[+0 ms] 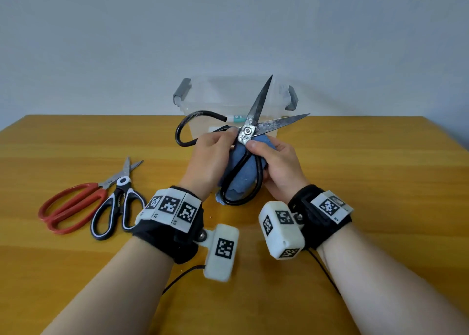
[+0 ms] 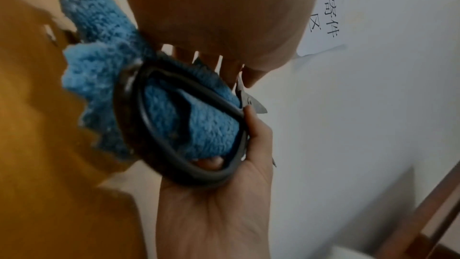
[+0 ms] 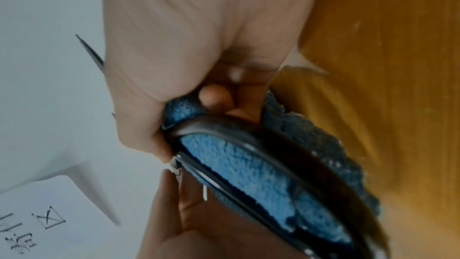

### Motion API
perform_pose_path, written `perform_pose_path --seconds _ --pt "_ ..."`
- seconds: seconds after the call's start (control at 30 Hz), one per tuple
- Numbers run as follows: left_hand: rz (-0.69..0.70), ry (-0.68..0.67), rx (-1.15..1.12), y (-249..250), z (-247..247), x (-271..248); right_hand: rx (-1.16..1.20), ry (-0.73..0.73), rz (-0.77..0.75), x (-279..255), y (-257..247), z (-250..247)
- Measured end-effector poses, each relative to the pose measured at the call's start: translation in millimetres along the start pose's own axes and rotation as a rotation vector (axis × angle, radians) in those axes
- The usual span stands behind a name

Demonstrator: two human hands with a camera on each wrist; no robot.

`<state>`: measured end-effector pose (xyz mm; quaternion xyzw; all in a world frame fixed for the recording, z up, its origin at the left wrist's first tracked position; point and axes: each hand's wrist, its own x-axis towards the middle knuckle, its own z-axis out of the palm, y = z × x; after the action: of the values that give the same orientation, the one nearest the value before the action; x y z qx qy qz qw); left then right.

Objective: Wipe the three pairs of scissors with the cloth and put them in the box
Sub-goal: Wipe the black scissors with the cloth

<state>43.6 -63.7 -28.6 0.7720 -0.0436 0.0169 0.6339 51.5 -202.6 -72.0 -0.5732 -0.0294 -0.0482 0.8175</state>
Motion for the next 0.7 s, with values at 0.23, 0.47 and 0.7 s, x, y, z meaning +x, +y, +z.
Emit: perform_pose_path --seconds 0.23,0.47,0.7 --pt "0.110 -0.030 0.110 -2 -9 21 -0.026 -0.021 0.039 1 -3 -3" --pt "0.222 -0.051 0.007 -16 -10 10 0.019 -0.096 0.046 -1 -4 -3" --pt "0.233 0.010 -0.079 -19 -9 13 0.057 -0.023 0.021 0 -8 -2"
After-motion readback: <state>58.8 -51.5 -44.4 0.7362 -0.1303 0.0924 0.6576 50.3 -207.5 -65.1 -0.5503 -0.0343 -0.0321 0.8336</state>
